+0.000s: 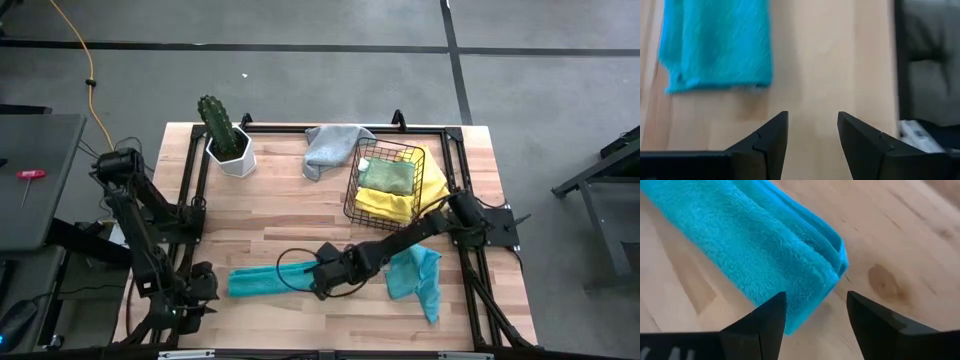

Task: Fold microfiber towels
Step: Fold the top blue microfiber towel

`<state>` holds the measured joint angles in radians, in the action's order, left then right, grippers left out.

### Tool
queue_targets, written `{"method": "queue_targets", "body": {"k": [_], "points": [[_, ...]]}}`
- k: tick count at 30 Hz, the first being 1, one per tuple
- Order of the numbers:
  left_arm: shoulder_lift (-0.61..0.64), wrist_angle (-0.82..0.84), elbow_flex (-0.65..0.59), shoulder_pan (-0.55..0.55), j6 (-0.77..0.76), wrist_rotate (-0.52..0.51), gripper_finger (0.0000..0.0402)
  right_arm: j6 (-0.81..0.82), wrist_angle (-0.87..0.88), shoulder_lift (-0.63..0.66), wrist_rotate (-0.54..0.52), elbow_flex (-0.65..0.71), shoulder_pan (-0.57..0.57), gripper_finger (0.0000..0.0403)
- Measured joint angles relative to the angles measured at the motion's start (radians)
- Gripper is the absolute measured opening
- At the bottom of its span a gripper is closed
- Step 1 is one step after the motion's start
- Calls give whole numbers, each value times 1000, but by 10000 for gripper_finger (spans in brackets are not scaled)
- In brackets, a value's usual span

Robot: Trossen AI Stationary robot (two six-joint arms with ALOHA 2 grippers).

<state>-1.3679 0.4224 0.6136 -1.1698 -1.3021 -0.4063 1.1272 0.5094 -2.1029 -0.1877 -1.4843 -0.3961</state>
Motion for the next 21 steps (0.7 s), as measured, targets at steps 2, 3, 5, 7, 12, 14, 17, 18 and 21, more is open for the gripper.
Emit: {"method": "queue_targets", "body": {"k": [2,3,5,7,12,14,17,18,21], "points": [[-27,11,0,0,-27,25,163,26,-44,0,10,23,7,201],[-41,13,0,0,-30,37,163,39,-74,0,11,33,10,201],[-69,11,0,0,-30,53,163,47,-139,0,29,50,10,201],[-98,10,0,6,-31,64,163,62,-167,0,47,66,11,201],[-141,10,3,30,-30,76,163,131,-193,-3,43,96,10,201],[-144,17,4,39,-30,82,163,134,-224,-3,40,112,9,199],[-138,23,3,47,-30,85,163,156,-267,-3,24,140,9,187],[-134,24,3,48,-30,85,163,155,-267,-3,20,143,9,179],[-119,28,1,49,-30,83,163,130,-245,-5,2,144,8,140]]}}
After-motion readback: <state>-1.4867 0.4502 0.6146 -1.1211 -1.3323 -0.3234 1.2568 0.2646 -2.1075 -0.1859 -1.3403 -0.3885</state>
